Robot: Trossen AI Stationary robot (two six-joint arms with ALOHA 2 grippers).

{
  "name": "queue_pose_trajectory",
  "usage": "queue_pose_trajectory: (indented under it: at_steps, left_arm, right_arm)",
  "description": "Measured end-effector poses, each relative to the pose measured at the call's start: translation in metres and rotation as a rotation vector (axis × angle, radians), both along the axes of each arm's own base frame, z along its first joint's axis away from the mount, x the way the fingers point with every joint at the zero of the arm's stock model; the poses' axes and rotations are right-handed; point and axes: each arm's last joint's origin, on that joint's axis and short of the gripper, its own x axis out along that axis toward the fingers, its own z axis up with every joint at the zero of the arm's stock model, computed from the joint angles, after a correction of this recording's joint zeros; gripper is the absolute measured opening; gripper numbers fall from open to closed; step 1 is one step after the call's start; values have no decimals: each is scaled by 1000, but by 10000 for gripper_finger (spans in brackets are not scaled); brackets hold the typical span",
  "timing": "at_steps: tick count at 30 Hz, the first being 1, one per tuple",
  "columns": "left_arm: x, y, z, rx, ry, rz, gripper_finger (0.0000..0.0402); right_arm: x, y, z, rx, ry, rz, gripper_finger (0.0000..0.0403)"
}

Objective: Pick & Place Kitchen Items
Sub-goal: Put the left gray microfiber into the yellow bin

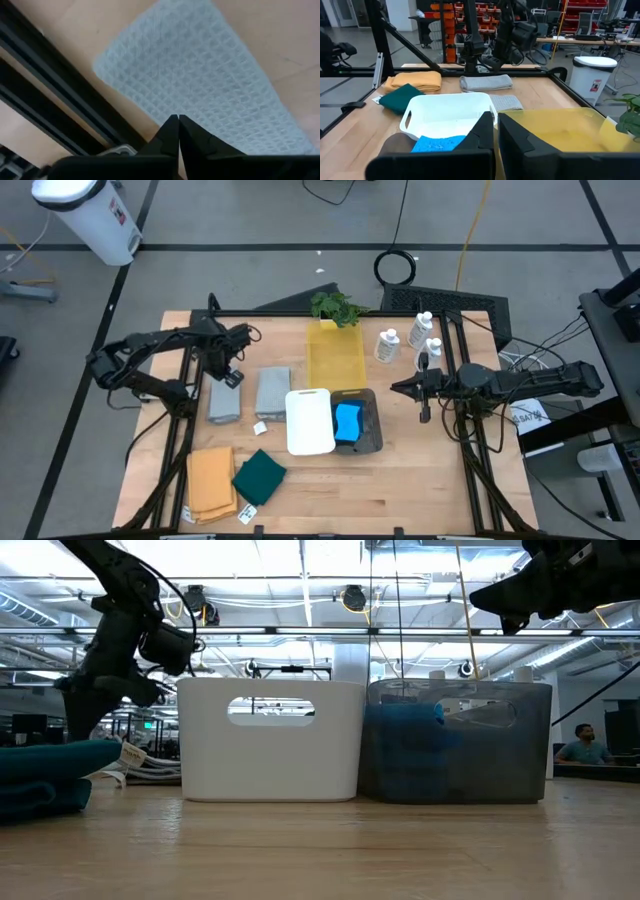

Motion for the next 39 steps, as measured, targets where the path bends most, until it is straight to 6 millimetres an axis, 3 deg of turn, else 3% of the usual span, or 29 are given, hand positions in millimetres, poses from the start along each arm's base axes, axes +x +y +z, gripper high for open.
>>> queue_pose_trajectory:
  at_steps: [12, 26, 32, 39]
  left_arm:
    - [3, -14, -33, 7, -105, 28, 5]
    - [34, -2, -33, 90, -468, -45, 4]
    - [46, 7, -4, 110, -478, -188, 16]
    - [59, 26, 46, 337, -394, -354, 131]
  right_arm:
    - [0, 0, 0, 0, -1, -1, 0]
    - [0, 0, 3, -6, -32, -1, 0]
    - [0, 0, 3, -6, -30, -1, 0]
    - [0, 0, 3, -9, -30, -1, 0]
